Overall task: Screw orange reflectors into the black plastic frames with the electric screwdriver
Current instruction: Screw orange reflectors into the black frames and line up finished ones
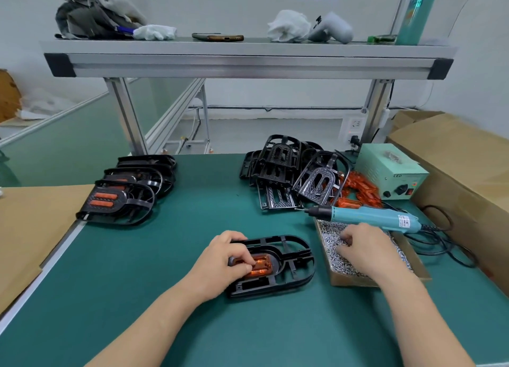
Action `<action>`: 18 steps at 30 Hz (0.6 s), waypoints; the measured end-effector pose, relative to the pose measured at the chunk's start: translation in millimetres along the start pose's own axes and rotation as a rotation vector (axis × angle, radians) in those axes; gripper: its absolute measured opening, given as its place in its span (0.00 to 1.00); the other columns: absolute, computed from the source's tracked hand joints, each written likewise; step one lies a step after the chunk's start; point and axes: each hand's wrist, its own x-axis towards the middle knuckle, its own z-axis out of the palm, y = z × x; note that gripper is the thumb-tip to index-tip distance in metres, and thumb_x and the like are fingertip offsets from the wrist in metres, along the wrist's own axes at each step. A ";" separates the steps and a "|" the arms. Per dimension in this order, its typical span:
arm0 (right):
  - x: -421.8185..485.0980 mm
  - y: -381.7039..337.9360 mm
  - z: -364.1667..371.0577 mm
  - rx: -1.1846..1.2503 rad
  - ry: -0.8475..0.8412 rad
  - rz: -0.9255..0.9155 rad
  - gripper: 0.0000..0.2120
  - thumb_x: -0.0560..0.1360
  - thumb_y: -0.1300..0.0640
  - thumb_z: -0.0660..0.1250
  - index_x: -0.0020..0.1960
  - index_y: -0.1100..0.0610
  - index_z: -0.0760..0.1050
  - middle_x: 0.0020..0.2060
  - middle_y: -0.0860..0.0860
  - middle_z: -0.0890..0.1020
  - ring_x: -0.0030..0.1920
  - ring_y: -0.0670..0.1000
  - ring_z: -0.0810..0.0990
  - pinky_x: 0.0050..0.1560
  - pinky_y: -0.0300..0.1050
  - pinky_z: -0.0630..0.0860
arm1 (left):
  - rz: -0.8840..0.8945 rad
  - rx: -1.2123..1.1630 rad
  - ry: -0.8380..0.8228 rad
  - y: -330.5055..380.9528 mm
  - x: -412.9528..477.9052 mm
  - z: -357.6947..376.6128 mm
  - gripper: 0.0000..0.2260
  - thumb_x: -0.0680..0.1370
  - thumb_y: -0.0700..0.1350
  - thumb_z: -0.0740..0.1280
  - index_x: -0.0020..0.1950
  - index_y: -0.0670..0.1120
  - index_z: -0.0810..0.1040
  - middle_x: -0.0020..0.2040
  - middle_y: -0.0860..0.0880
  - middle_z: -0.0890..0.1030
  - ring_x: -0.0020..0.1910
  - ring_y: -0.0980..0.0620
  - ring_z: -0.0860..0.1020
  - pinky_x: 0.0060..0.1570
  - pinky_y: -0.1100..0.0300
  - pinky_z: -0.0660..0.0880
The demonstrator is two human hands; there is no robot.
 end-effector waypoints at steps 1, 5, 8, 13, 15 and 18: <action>1.2 0.8 1.0 0.018 0.010 0.004 0.04 0.74 0.53 0.73 0.43 0.50 0.79 0.45 0.49 0.82 0.50 0.55 0.80 0.48 0.46 0.75 | -0.001 0.001 -0.005 0.4 -0.3 -0.5 0.14 0.75 0.43 0.74 0.37 0.62 0.80 0.62 0.62 0.71 0.60 0.58 0.71 0.56 0.62 0.65; 4.2 1.1 4.9 0.079 0.058 0.020 0.10 0.73 0.57 0.73 0.35 0.47 0.77 0.41 0.47 0.83 0.46 0.52 0.79 0.48 0.46 0.77 | -0.007 -0.004 -0.033 1.5 -4.3 -1.6 0.12 0.75 0.43 0.74 0.38 0.61 0.81 0.63 0.63 0.71 0.58 0.58 0.72 0.53 0.65 0.65; 5.7 7.4 5.9 0.156 0.088 0.025 0.08 0.73 0.57 0.73 0.36 0.49 0.81 0.37 0.45 0.83 0.43 0.51 0.80 0.43 0.45 0.76 | -0.016 0.011 -0.041 3.0 -6.3 -2.3 0.12 0.75 0.44 0.74 0.39 0.61 0.82 0.63 0.63 0.71 0.56 0.58 0.72 0.53 0.65 0.65; 2.5 13.1 3.0 0.289 0.159 0.040 0.07 0.75 0.58 0.72 0.43 0.47 0.86 0.39 0.43 0.84 0.44 0.51 0.81 0.48 0.44 0.76 | -0.033 0.024 -0.036 11.4 -7.0 -3.6 0.09 0.75 0.47 0.74 0.41 0.62 0.82 0.64 0.60 0.71 0.62 0.58 0.69 0.60 0.61 0.64; 0.4 14.8 1.9 0.381 0.181 0.058 0.07 0.75 0.58 0.71 0.46 0.47 0.86 0.40 0.44 0.86 0.45 0.51 0.84 0.52 0.48 0.79 | -0.036 0.017 -0.003 15.9 -6.5 -4.1 0.09 0.75 0.47 0.74 0.44 0.63 0.82 0.64 0.59 0.71 0.65 0.59 0.67 0.64 0.60 0.62; -5.6 8.6 -0.7 0.687 0.217 0.072 0.05 0.73 0.59 0.74 0.44 0.49 0.84 0.33 0.46 0.85 0.35 0.46 0.83 0.42 0.45 0.78 | -0.008 0.005 0.134 24.7 -2.6 -4.4 0.09 0.75 0.45 0.74 0.44 0.61 0.82 0.58 0.61 0.76 0.61 0.61 0.72 0.63 0.62 0.65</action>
